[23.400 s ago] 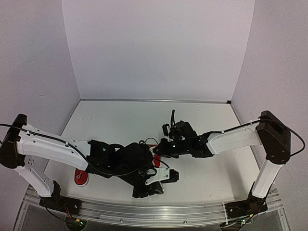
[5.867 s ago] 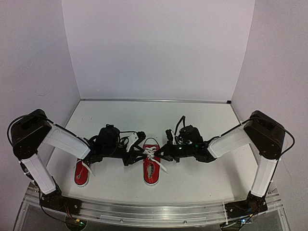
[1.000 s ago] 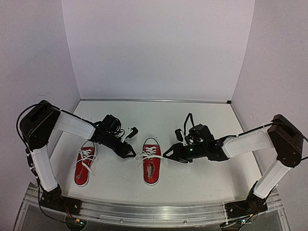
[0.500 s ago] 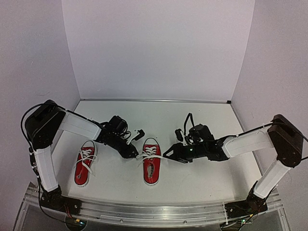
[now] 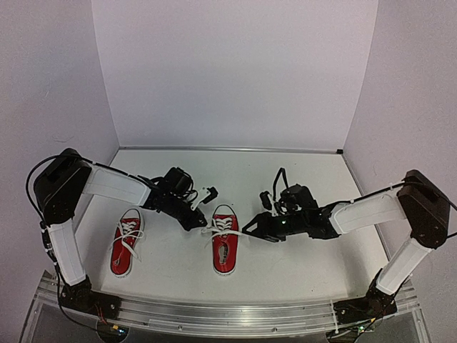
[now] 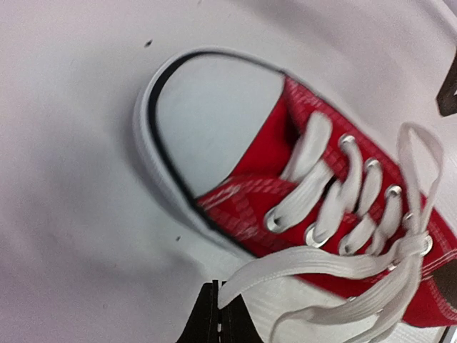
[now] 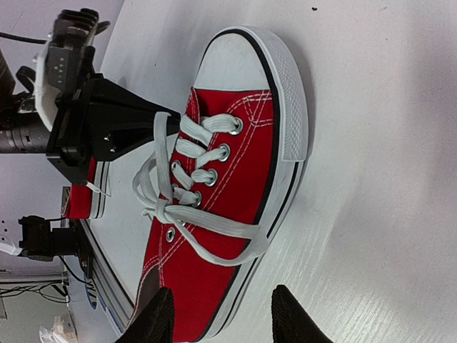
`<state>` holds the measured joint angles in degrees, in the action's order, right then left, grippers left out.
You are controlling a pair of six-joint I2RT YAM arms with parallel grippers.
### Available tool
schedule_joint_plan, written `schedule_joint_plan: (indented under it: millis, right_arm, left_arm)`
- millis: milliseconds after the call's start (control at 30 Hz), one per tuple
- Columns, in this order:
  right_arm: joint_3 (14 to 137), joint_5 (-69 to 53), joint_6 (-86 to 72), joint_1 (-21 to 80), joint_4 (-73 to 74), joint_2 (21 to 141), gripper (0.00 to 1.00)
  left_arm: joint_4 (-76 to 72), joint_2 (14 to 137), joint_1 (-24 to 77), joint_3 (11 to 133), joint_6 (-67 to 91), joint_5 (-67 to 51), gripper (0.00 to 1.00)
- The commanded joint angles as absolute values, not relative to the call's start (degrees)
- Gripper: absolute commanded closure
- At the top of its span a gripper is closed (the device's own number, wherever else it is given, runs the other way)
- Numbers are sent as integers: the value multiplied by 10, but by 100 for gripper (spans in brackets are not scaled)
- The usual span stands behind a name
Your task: Tie the shoes
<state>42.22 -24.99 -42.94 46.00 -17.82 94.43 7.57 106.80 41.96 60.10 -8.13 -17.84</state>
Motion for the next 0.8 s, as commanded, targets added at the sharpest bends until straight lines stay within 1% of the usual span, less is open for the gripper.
schedule_joint_plan:
  millis: [0,100,200,267,600,700,767]
  right_arm:
    - [418,-239,-424,458,-177,919,56]
    - [414,-236,-426,458,-177,912,53]
    - [407,-233,-426,458,-176,905,53]
    - [404,-230,-428,458,-176,901,50]
    - [391,-227,-430,458,-176,893,51]
    - [388,-226,-431,458,-176,887,51]
    - [386,-224,-432,458,-175,884,51]
  left_arm:
    - [61,1040,455,661,-107,-178,100]
    - [62,1048,474,685,-116,-181,100]
    - [71,1062,487,708,-118,-180,100]
    - [72,1069,496,718,-119,-180,99]
    - [83,1120,526,777,-130,-198,96]
    - [95,1138,530,797,-137,-199,92]
    - [106,1146,532,808,-141,-197,86]
